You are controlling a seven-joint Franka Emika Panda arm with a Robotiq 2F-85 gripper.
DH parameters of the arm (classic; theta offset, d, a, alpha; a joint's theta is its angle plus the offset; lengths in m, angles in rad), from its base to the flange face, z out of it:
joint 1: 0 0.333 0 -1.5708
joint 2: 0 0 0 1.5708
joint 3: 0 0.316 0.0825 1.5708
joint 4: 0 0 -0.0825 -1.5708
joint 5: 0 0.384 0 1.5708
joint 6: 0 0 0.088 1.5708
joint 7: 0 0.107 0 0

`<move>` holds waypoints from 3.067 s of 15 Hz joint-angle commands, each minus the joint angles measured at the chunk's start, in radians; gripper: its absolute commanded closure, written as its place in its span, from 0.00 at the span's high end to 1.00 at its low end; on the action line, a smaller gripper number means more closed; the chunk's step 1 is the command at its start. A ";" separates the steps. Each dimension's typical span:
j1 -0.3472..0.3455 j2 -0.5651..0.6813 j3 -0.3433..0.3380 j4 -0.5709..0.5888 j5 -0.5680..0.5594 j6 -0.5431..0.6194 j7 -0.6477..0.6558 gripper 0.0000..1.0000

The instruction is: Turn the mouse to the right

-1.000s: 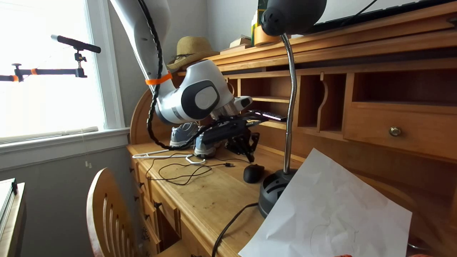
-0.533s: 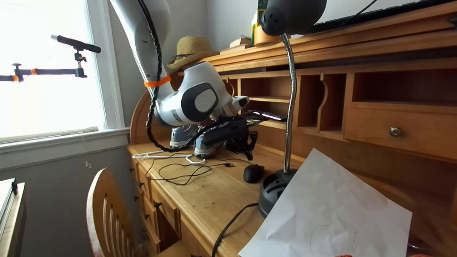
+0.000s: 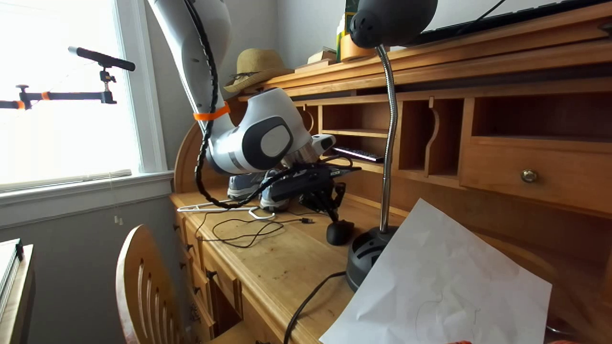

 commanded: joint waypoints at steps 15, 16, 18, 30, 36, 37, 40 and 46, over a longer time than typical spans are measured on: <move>-0.024 0.026 0.006 0.004 -0.047 0.037 -0.023 0.00; -0.021 0.023 0.003 0.004 -0.046 0.037 -0.024 0.00; -0.010 0.014 -0.003 0.005 -0.048 0.043 -0.028 0.00; 0.081 -0.137 -0.021 -0.047 0.009 -0.129 0.038 0.49; -0.052 -0.276 0.259 -0.078 0.231 -0.410 0.111 0.95; -0.051 -0.299 0.275 -0.088 0.280 -0.436 0.125 0.99; -0.029 -0.371 0.279 -0.119 0.392 -0.548 0.179 1.00; -0.003 -0.508 0.287 -0.139 0.625 -0.904 0.163 1.00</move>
